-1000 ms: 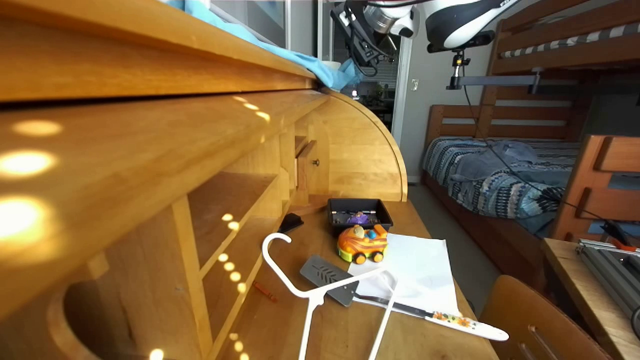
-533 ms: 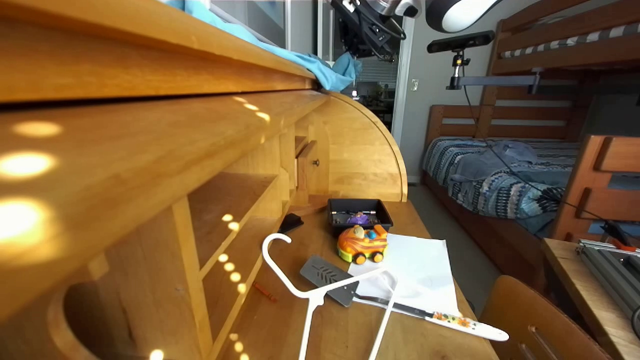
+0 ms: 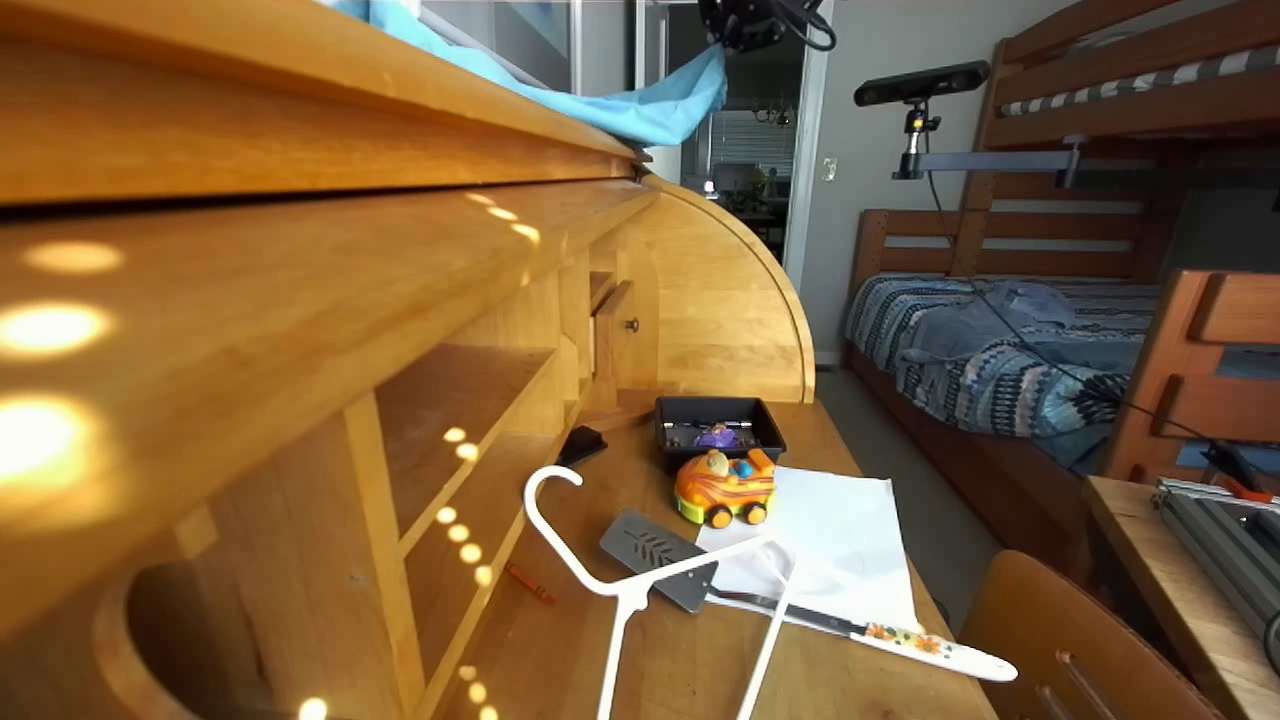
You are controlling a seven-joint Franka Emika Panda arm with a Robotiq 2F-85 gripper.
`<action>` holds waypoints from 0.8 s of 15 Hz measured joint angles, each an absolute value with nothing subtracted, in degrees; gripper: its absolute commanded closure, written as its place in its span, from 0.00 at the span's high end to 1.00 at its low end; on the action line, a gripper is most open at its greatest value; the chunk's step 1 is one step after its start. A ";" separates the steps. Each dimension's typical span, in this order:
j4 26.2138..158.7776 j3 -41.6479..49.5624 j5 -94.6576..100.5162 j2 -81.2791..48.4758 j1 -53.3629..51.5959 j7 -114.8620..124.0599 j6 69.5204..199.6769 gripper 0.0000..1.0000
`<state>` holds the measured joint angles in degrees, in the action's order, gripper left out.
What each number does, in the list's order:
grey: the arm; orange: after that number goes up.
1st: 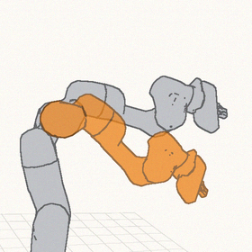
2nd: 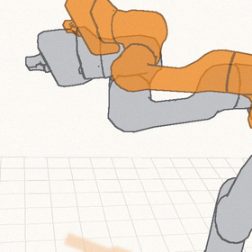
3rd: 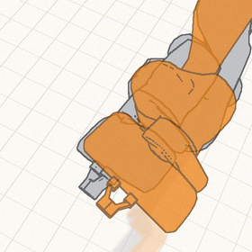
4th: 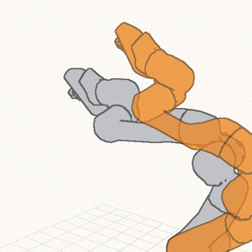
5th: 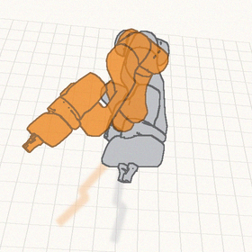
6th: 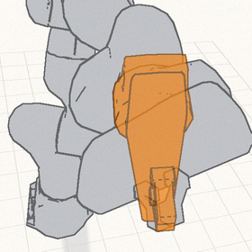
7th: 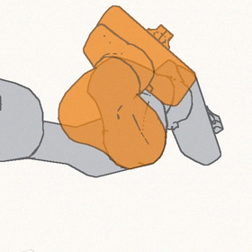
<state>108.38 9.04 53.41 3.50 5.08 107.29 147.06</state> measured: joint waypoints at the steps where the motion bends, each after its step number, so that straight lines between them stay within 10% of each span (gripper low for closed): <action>1: 107.36 9.04 52.17 3.94 5.24 104.71 146.34 0.01; 12: 103.93 9.03 45.43 3.28 6.47 88.20 146.50 0.01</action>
